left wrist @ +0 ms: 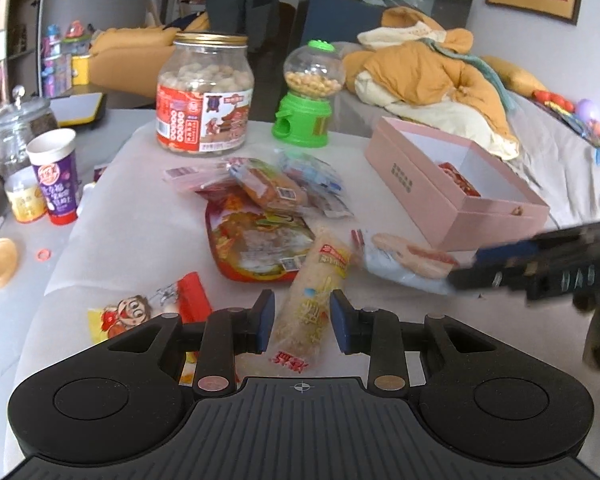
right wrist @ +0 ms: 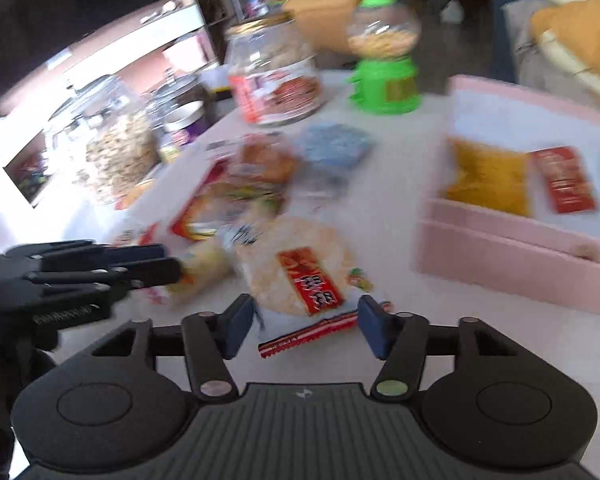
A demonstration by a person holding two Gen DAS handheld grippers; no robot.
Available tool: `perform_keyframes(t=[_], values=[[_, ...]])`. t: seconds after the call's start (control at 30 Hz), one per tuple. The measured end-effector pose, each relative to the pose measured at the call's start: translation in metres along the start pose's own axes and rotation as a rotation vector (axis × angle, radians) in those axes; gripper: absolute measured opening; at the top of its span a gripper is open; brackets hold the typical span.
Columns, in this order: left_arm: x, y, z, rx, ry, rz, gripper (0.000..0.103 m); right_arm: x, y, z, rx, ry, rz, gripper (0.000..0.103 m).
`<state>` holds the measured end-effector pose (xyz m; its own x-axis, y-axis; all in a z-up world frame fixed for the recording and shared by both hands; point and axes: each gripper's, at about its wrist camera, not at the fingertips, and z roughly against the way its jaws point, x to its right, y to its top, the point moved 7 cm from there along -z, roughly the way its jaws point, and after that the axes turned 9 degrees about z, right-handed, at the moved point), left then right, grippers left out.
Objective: Organize snacks
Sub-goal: 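Grasp the cream bread-stick pack with the left tool while the right tool grasps the round rice-cracker pack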
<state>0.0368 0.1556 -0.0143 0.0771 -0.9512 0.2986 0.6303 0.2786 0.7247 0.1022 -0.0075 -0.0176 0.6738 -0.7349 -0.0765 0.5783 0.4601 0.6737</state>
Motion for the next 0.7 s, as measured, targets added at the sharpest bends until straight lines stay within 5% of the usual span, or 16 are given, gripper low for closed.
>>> perform_keyframes(t=[0.17,0.4,0.47,0.53,0.7], values=[[0.002,0.000,-0.001,-0.011,0.021,-0.023,0.035,0.048,0.013,0.008,0.092,-0.097,-0.093,0.073],[-0.007,0.002,0.002,-0.013,0.025,0.001,0.035,0.049,0.033,-0.029,0.064,0.111,-0.232,0.074],[-0.003,0.002,0.004,-0.020,-0.023,0.005,0.035,0.025,0.028,-0.035,0.034,0.172,-0.168,0.075],[0.003,0.003,0.003,-0.027,-0.041,-0.019,0.038,0.003,0.021,-0.032,0.037,0.145,-0.036,0.077],[0.019,0.008,-0.017,-0.050,0.020,-0.132,0.038,-0.027,-0.023,-0.020,-0.007,-0.087,0.316,0.079]])
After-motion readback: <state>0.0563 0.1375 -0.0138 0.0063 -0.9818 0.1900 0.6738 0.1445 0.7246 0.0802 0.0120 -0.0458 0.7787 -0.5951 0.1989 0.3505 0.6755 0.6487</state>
